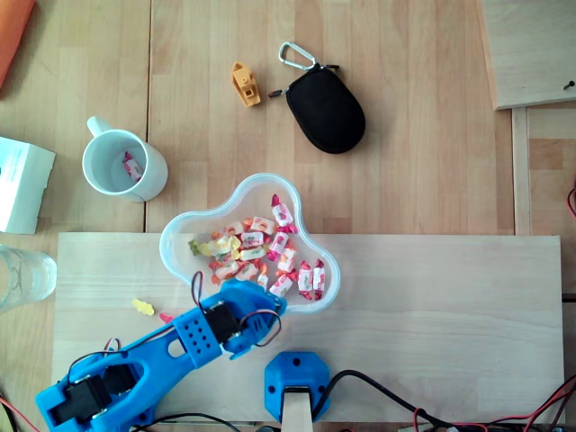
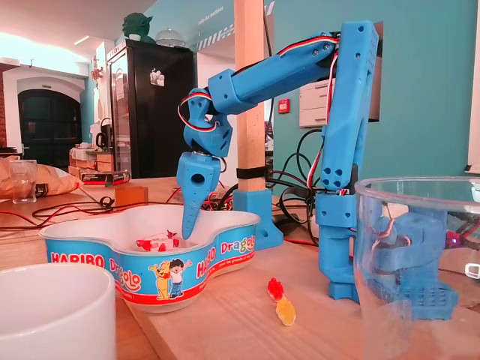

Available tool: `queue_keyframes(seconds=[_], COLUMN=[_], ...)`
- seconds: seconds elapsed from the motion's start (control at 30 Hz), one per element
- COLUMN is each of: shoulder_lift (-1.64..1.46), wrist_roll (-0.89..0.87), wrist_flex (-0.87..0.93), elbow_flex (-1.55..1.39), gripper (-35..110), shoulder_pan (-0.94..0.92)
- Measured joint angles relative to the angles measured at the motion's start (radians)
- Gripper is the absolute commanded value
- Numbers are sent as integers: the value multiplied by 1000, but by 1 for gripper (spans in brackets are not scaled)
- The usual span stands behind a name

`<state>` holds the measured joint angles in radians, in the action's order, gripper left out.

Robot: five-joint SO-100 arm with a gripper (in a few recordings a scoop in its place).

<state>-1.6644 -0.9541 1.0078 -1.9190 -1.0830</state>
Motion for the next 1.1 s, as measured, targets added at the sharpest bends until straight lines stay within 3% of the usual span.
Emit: queue_keyframes(seconds=[0.43,0.77,1.1], shoulder_lift=[15,31,32], wrist_roll=[-18,-299,-449], wrist_flex=[0,17,17], elbow_flex=[9,-32,-41], gripper=[18,18,18], shoulder_pan=[-126,-127,-127])
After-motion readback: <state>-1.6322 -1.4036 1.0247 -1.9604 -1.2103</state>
